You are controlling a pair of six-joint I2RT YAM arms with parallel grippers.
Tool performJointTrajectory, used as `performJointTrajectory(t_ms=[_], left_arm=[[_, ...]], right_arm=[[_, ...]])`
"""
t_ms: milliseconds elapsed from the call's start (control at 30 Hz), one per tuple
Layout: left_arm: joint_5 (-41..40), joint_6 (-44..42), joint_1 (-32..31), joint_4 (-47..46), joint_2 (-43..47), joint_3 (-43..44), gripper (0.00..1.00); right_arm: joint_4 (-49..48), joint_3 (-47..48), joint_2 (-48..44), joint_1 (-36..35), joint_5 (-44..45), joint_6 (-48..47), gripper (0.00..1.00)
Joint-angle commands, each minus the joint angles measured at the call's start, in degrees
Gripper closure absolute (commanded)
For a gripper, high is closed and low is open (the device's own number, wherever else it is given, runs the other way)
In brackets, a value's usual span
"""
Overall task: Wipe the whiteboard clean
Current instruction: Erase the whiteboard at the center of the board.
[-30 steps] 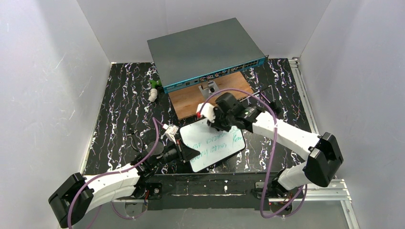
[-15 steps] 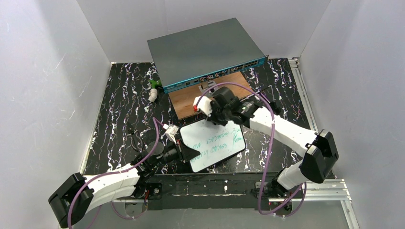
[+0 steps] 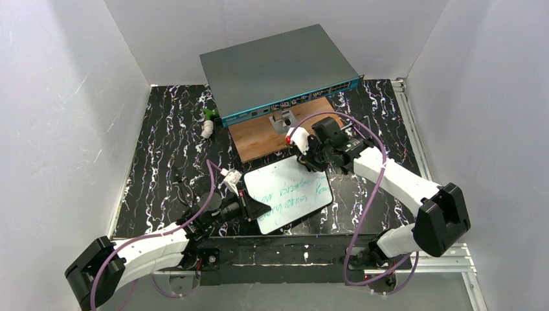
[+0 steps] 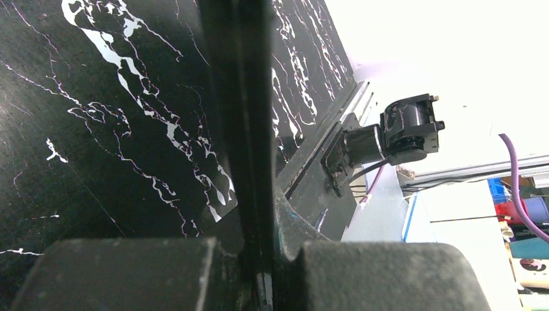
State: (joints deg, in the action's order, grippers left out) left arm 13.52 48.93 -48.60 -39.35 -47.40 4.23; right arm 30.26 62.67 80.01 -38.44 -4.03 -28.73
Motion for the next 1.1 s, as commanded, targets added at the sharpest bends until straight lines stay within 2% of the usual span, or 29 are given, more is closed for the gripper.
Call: performJointTrajectory(t_ms=[0, 167, 233, 333, 500, 600, 700, 800, 933, 1067], left_arm=[[2.1, -1.9, -0.4, -7.8, 0.5, 1.7, 1.0], [2.3, -1.5, -0.4, -8.8, -0.8, 2.0, 1.0], [2.4, -1.4, -0.5, -8.8, -0.9, 2.2, 1.0], [2.3, -1.4, -0.4, -8.3, -0.3, 2.1, 1.0], [2.3, -1.6, -0.4, -8.2, 0.2, 1.8, 1.0], [2.4, -1.6, -0.5, -8.6, -0.1, 1.8, 1.0], [2.4, -1.5, -0.5, -9.1, -0.5, 1.7, 1.0], [2.2, -1.4, -0.4, -9.5, -0.7, 1.7, 1.0], [2.4, -1.5, -0.4, -9.9, -1.7, 2.0, 1.0], [2.6, -1.1, -0.4, -10.3, -2.5, 2.4, 1.0]], right_arm=[[3.1, 1.1, -1.2, -3.7, -10.2, 0.0, 0.99], [3.9, 3.2, -0.3, -6.7, -10.2, 0.3, 0.99], [2.4, 3.1, -0.1, -6.1, -6.3, 0.7, 0.99], [-0.6, 1.8, -0.4, -2.2, -0.5, 1.6, 0.99], [-3.5, -1.4, -2.2, 4.4, 2.1, 2.4, 0.99], [-3.7, -3.6, -3.1, 4.9, -0.1, 1.9, 0.99], [-1.1, -3.5, -3.8, 4.5, -8.0, 1.5, 0.99], [1.6, -3.0, -5.2, 1.1, -14.4, 0.3, 0.99], [3.8, -0.5, -4.6, -5.6, -15.4, -0.6, 0.99], [5.3, 5.1, -1.2, -6.9, -13.1, 0.8, 0.99]])
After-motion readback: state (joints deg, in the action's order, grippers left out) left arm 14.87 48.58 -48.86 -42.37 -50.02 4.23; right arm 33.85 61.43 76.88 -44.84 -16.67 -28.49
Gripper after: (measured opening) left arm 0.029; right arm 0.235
